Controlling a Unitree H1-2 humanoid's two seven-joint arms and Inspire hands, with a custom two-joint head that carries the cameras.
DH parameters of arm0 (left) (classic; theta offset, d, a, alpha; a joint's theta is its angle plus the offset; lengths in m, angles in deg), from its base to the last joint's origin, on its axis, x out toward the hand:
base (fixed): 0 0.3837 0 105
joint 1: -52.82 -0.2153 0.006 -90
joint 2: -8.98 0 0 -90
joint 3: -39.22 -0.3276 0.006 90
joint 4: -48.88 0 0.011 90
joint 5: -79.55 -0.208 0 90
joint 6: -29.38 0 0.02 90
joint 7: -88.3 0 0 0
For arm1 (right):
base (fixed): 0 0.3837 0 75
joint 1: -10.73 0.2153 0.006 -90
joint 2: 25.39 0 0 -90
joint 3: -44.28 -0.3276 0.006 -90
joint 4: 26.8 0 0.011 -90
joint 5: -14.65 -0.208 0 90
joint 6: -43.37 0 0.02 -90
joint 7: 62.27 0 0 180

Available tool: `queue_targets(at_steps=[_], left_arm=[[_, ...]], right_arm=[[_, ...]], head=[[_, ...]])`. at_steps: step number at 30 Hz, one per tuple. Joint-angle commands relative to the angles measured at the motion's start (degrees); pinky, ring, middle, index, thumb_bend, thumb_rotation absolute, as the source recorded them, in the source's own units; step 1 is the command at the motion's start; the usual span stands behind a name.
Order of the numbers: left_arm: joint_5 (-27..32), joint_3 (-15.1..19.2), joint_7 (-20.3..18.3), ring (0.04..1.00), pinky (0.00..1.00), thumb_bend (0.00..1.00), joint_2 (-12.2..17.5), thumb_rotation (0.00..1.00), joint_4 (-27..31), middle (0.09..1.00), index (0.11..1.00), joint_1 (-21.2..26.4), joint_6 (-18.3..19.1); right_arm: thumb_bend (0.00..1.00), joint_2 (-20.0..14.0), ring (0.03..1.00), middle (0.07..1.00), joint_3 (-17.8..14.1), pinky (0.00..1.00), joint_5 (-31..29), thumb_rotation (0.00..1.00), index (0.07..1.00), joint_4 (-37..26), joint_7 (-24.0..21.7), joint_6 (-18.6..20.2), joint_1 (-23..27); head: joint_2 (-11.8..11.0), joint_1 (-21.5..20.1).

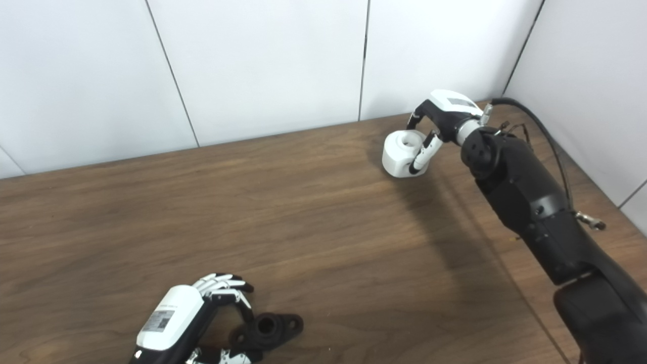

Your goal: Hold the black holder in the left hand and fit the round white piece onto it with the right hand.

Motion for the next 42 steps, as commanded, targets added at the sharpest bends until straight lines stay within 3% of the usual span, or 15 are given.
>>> queue_targets(at_steps=[1,9,22,29,42], left_arm=[[-0.68,-0.41,-2.28,0.835,0.87,0.52,0.48,0.05,-1.17,0.769,0.486,-1.25,1.67],[-0.47,-0.57,-1.67,0.828,0.85,0.52,0.3,0.05,-1.58,0.764,0.486,-1.2,1.05],[-1.72,-1.27,-3.64,0.848,0.89,0.52,-0.01,0.05,-0.08,0.778,0.487,-1.19,2.69],[-1.17,-1.03,-4.03,0.845,0.89,0.52,-0.12,0.05,0.7,0.778,0.487,-1.06,3.29],[-1.03,-0.46,-6.36,0.848,0.89,0.52,0.03,0.05,2.48,0.782,0.487,-0.48,4.92]], right_arm=[[0.52,-3.16,0.871,0.779,-1.3,0.91,-0.34,0.14,0.486,-5.09,-1.08,-0.92,2.24],[0.52,-3.49,0.89,0.798,0.11,0.99,0.02,0.14,0.486,-21.55,-11.06,2.1,1.22],[0.53,2.54,0.907,0.803,3.4,1.0,2.14,0.14,0.483,-43.94,-22.82,8.33,-1.35],[0.53,7.77,0.897,0.802,6.85,1.0,5.2,0.14,0.482,-49.87,-27.0,8.85,-4.2],[0.53,14.52,0.896,0.816,8.32,1.0,9.2,0.14,0.482,-55.7,-33.76,8.14,-5.63]], head=[[0.23,0.38],[1.51,1.73],[4.84,3.98],[7.09,4.77],[11.96,6.02]])
